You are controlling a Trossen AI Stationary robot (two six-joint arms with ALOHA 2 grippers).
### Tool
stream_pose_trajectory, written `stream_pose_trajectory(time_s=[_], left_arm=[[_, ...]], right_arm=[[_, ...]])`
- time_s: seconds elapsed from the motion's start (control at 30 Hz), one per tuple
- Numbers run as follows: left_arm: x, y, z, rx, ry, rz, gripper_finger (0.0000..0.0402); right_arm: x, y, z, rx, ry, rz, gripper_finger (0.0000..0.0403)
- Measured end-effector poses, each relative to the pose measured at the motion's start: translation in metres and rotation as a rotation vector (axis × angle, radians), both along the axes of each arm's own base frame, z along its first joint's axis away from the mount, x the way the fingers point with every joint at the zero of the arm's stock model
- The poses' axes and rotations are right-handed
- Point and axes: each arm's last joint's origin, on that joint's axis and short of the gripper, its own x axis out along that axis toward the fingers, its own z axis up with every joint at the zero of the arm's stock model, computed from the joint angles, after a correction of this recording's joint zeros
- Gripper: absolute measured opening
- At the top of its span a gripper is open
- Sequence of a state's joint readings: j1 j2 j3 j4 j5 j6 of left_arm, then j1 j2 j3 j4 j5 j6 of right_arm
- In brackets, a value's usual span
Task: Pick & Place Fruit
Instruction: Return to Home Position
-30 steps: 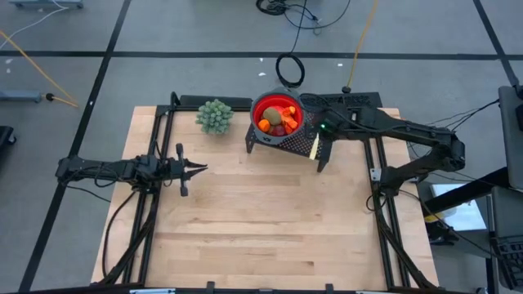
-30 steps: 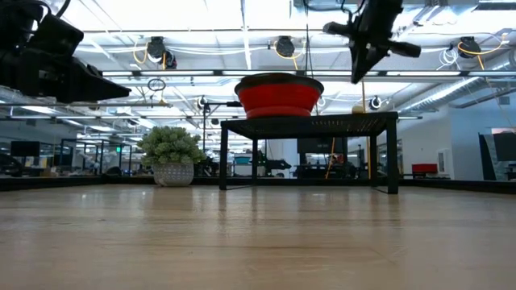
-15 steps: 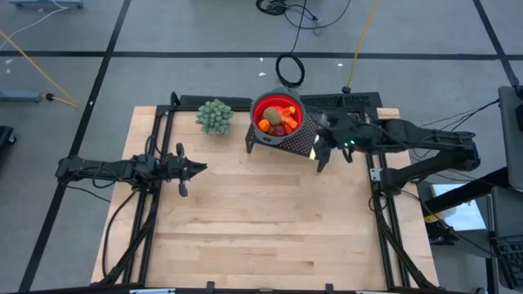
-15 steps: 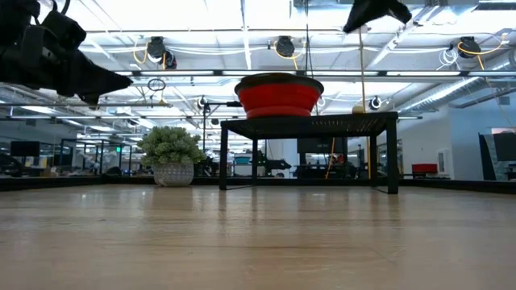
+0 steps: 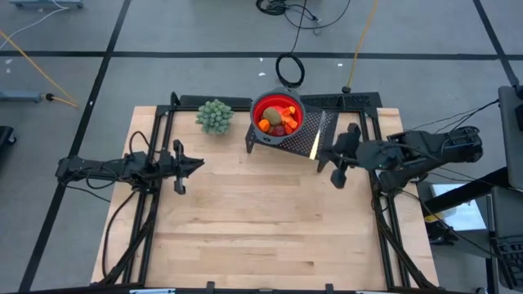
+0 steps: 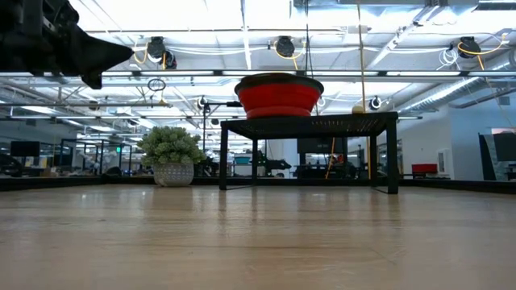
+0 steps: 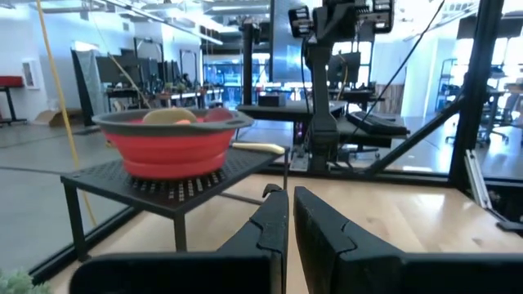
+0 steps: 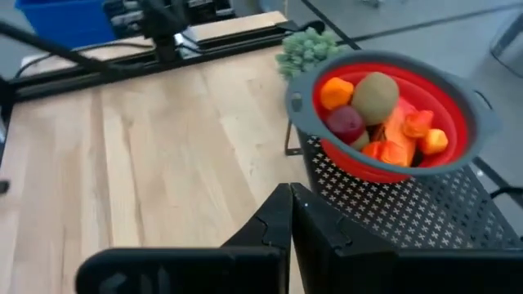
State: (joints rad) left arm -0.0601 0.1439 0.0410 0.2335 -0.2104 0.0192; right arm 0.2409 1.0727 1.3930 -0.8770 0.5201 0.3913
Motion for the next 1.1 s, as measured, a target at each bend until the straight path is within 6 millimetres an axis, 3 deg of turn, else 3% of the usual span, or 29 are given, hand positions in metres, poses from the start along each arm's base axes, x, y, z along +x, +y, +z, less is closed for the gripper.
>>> stream_pose_trajectory(time_s=[0.3,0.6,0.83,1.1], left_arm=[[0.0,0.0,0.001,0.001,-0.008,0.0,0.0026],[0.0,0.0,0.001,0.001,-0.006,0.0,0.0026],[0.0,0.0,0.001,-0.003,-0.005,0.0,0.0026],[0.0,0.002,0.001,-0.021,-0.005,0.019,0.0026]], right_arm=[[-0.014,0.014,-0.008,-0.058,0.064,0.125,0.0],[-0.029,0.006,-0.058,0.064,-0.091,0.272,0.0],[-0.059,-0.01,-0.092,0.143,-0.168,0.241,0.0],[-0.098,-0.02,-0.103,0.156,-0.301,0.246,0.0]])
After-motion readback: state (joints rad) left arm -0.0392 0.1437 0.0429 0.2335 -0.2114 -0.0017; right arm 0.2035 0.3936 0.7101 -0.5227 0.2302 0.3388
